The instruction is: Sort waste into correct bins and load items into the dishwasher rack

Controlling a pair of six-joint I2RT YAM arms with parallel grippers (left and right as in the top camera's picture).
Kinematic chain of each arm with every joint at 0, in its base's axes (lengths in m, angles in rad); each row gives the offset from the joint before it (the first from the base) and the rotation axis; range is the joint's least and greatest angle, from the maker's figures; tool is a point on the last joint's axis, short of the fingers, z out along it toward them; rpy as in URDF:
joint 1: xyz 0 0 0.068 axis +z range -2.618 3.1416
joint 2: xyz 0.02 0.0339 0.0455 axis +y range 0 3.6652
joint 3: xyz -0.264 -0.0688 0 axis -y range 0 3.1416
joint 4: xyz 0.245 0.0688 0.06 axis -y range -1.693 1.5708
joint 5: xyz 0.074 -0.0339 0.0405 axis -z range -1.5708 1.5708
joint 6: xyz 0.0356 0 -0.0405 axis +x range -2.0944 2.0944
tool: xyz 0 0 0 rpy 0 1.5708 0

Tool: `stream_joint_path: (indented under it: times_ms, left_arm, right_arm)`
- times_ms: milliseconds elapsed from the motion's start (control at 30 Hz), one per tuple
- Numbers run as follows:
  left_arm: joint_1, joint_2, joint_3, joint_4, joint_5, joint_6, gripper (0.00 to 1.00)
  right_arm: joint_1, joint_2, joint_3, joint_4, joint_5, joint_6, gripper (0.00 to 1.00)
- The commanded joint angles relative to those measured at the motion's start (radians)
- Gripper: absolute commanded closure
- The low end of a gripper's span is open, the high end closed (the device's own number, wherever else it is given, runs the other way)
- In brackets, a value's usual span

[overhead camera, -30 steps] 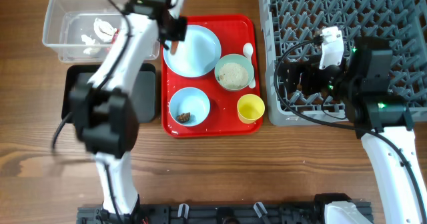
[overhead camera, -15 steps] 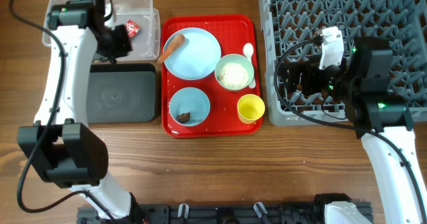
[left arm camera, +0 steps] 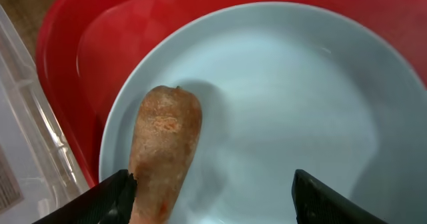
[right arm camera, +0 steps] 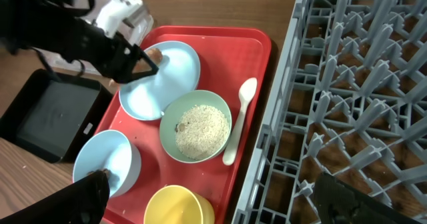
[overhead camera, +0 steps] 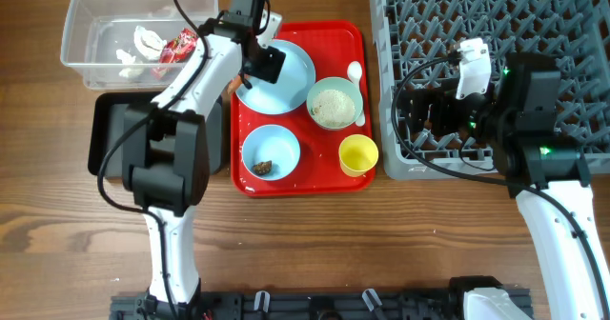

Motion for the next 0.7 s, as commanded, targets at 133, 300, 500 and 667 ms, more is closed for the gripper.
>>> stream_joint_path:
  times_ms: [133,300,500,667]
  left_arm:
    - [0.005,0.043,0.006,0.002,-0.028,-0.019,0.24]
    - [0.005,0.08,0.006,-0.021,-0.027,-0.035,0.37]
    - [0.005,0.082,0.006,-0.015,0.01,-0.079,0.81]
    - [0.005,0.032,0.022,-0.035,0.009,-0.156,0.96]
  right_arm:
    - [0.002,0.007,0.024,-0.002,-0.016,-0.01,0.0]
    - [0.002,0.007,0.024,-0.005,-0.016,-0.011,0.0]
    - [0.002,0.007,0.024,-0.005,-0.016,-0.01,0.0]
    - [0.002,0.007,0.024,-0.005,-0.016,-0.01,0.0]
